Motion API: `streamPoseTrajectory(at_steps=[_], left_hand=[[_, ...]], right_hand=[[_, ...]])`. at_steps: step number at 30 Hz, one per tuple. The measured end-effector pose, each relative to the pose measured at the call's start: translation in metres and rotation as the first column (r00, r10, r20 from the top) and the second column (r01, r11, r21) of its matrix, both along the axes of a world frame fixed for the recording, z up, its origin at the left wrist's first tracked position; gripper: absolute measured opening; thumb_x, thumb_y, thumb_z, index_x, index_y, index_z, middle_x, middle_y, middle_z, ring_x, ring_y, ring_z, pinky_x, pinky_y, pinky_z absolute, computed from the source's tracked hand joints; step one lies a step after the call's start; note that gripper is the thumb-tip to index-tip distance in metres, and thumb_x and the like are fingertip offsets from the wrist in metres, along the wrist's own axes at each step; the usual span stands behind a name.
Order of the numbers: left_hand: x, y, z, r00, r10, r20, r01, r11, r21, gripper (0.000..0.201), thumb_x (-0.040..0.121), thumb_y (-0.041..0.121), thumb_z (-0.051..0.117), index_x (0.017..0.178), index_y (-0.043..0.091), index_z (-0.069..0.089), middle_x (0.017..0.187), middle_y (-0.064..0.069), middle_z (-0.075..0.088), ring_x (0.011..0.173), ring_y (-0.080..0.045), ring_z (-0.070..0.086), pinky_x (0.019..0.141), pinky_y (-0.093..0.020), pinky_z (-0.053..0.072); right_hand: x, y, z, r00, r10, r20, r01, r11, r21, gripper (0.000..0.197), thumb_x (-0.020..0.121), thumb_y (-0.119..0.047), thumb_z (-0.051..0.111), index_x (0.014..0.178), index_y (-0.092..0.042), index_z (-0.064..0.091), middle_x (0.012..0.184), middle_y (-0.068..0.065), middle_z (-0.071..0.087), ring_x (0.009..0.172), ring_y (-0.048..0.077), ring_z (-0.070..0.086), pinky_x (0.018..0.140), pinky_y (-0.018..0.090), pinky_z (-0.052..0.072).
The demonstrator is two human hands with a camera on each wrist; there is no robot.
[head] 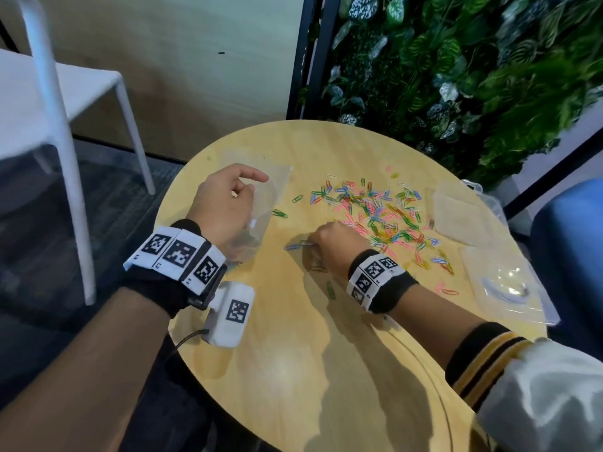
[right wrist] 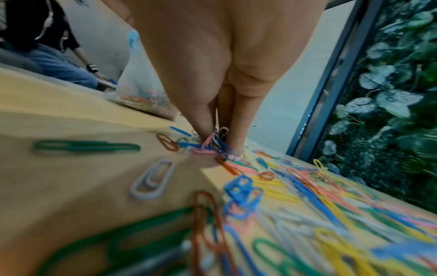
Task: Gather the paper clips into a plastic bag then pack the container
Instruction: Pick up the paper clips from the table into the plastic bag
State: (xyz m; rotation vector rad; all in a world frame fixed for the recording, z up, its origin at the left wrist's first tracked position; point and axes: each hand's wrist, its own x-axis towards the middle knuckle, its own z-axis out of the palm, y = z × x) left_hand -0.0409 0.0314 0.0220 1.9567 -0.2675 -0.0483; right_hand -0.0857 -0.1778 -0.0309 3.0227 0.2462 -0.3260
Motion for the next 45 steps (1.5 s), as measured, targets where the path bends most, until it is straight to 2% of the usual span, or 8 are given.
streamPoseTrajectory(at_steps=[4, 8, 13, 16, 19, 25, 37, 45], left_hand=[[-0.015, -0.019, -0.007, 0.993, -0.107, -0.042, 0.109, 0.993, 0.041, 0.026, 0.099, 0.011, 0.047, 0.102, 0.027, 0.068, 0.067, -0.004, 0.056, 0.052, -0.017, 0.056, 0.061, -0.028, 0.043], [-0.027, -0.037, -0.016, 0.978, -0.198, -0.069, 0.205, 0.972, 0.116, 0.020, 0.096, 0.011, 0.052, 0.102, 0.024, 0.067, 0.079, -0.019, 0.066, 0.064, -0.029, 0.064, 0.069, -0.035, 0.055], [-0.028, -0.052, -0.024, 0.972, -0.163, -0.168, 0.190, 0.970, 0.155, 0.036, 0.093, 0.020, 0.063, 0.129, 0.016, 0.058, 0.078, -0.010, 0.075, 0.062, -0.010, 0.066, 0.088, -0.030, 0.054], [-0.026, -0.057, -0.025, 0.963, -0.136, -0.234, 0.171, 0.976, 0.135, 0.014, 0.090, 0.017, 0.066, 0.099, 0.008, 0.073, 0.074, -0.009, 0.076, 0.061, -0.018, 0.072, 0.075, -0.028, 0.060], [-0.025, -0.060, -0.025, 0.973, -0.101, -0.206, 0.132, 0.980, 0.145, 0.023, 0.088, 0.012, 0.065, 0.068, 0.016, 0.074, 0.061, -0.001, 0.072, 0.050, -0.011, 0.070, 0.057, -0.017, 0.056], [-0.026, -0.063, -0.020, 0.956, -0.045, -0.290, 0.051, 0.999, 0.013, 0.018, 0.092, 0.010, 0.062, 0.076, 0.017, 0.068, 0.076, -0.011, 0.073, 0.055, -0.023, 0.072, 0.059, -0.028, 0.057], [-0.025, -0.061, -0.014, 0.922, -0.084, -0.377, 0.024, 0.987, -0.160, 0.015, 0.090, 0.000, 0.064, 0.077, 0.009, 0.067, 0.072, -0.012, 0.069, 0.057, -0.020, 0.071, 0.063, -0.034, 0.062], [-0.026, -0.061, -0.013, 0.919, -0.139, -0.368, 0.091, 0.985, -0.146, 0.009, 0.091, 0.009, 0.068, 0.082, 0.006, 0.069, 0.073, -0.014, 0.071, 0.064, -0.026, 0.072, 0.068, -0.037, 0.062]], right_hand=[[-0.011, -0.020, 0.006, 0.959, -0.269, 0.092, 0.235, 0.932, 0.276, 0.019, 0.094, -0.014, 0.055, 0.100, -0.010, 0.073, 0.090, 0.009, 0.071, 0.086, 0.029, 0.067, 0.084, 0.034, 0.053], [-0.021, -0.039, 0.020, 0.828, -0.559, 0.038, 0.435, 0.685, 0.585, 0.023, 0.090, -0.017, 0.065, 0.111, -0.011, 0.073, 0.102, 0.004, 0.074, 0.090, 0.016, 0.067, 0.082, 0.022, 0.049], [-0.022, -0.046, 0.026, 0.637, -0.709, -0.302, 0.426, -0.003, 0.905, 0.024, 0.084, -0.006, 0.072, 0.107, -0.001, 0.070, 0.098, 0.018, 0.074, 0.086, 0.027, 0.072, 0.079, 0.034, 0.060], [-0.024, -0.037, 0.042, 0.660, -0.567, -0.492, 0.330, -0.370, 0.869, 0.015, 0.088, 0.004, 0.064, 0.103, 0.001, 0.063, 0.102, 0.021, 0.069, 0.082, 0.024, 0.067, 0.072, 0.023, 0.060], [-0.026, -0.026, 0.053, 0.694, -0.426, -0.580, 0.315, -0.545, 0.777, 0.015, 0.091, 0.005, 0.058, 0.106, 0.002, 0.057, 0.096, 0.016, 0.067, 0.082, 0.020, 0.065, 0.070, 0.018, 0.059], [-0.028, 0.001, 0.052, 0.719, -0.379, -0.583, 0.367, -0.506, 0.781, 0.008, 0.091, 0.006, 0.057, 0.092, -0.002, 0.058, 0.074, 0.006, 0.065, 0.069, 0.015, 0.064, 0.069, 0.020, 0.058], [-0.022, 0.012, 0.052, 0.742, -0.478, -0.470, 0.520, -0.034, 0.854, 0.024, 0.087, 0.012, 0.055, 0.104, -0.001, 0.066, 0.074, 0.010, 0.060, 0.064, 0.017, 0.059, 0.076, 0.029, 0.058], [-0.016, 0.014, 0.053, 0.755, -0.593, -0.278, 0.542, 0.326, 0.774, 0.007, 0.080, -0.010, 0.072, 0.075, -0.013, 0.075, 0.078, 0.013, 0.074, 0.077, 0.029, 0.074, 0.078, 0.045, 0.061]])
